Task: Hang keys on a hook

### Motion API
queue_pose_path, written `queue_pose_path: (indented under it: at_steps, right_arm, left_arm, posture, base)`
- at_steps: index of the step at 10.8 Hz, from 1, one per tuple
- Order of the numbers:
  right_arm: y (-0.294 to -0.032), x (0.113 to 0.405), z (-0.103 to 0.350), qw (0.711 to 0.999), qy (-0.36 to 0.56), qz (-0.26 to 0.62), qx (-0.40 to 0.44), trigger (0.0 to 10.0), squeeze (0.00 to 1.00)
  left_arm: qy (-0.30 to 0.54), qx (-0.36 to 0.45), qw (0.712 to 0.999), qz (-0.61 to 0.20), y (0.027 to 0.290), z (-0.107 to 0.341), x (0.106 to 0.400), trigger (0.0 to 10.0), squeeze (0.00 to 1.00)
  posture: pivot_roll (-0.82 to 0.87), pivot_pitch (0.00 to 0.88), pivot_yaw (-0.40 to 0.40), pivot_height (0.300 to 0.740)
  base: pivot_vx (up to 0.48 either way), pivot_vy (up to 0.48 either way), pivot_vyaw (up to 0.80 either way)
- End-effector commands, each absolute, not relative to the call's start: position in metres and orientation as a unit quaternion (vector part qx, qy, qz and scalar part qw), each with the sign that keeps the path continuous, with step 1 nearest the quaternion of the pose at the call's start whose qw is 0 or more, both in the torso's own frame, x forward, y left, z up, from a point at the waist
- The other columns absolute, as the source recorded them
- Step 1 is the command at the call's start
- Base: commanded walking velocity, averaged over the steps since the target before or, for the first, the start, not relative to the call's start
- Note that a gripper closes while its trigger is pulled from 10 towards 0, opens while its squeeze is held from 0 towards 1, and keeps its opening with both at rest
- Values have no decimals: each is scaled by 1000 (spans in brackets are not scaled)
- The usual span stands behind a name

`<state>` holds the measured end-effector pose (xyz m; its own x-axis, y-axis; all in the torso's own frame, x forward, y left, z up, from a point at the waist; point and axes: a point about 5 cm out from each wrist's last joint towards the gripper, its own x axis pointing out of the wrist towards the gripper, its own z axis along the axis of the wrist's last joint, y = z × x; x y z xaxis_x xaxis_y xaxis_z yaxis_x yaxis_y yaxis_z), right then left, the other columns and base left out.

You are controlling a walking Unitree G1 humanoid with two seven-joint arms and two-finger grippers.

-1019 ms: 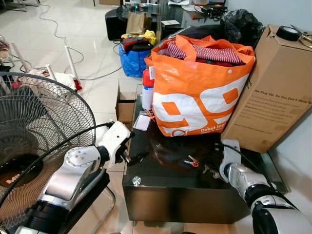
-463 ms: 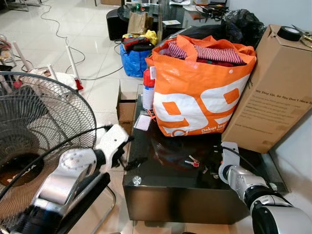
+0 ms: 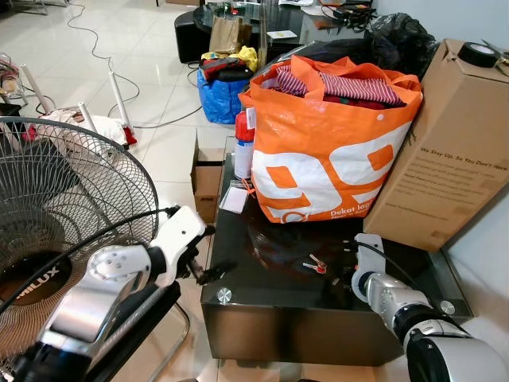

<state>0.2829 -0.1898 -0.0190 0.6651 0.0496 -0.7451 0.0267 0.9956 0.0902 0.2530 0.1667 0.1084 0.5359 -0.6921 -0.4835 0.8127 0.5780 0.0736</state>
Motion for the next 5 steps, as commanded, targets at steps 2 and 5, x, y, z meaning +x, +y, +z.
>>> queue_pose_path:
  at_steps: [2, 5]
  right_arm:
    - [-190, 282, -20, 913, 405, -1, 57, 1882, 0]
    - [-190, 282, -20, 913, 404, 0, 56, 1373, 0]
  left_arm:
    - [204, 152, 864, -435, 171, 115, 252, 10000, 0]
    - [206, 152, 863, -436, 170, 117, 251, 10000, 0]
  posture:
    - [78, 0, -30, 740]
    - [83, 0, -29, 740]
  base:
    - [0, 0, 0]
    - [0, 0, 0]
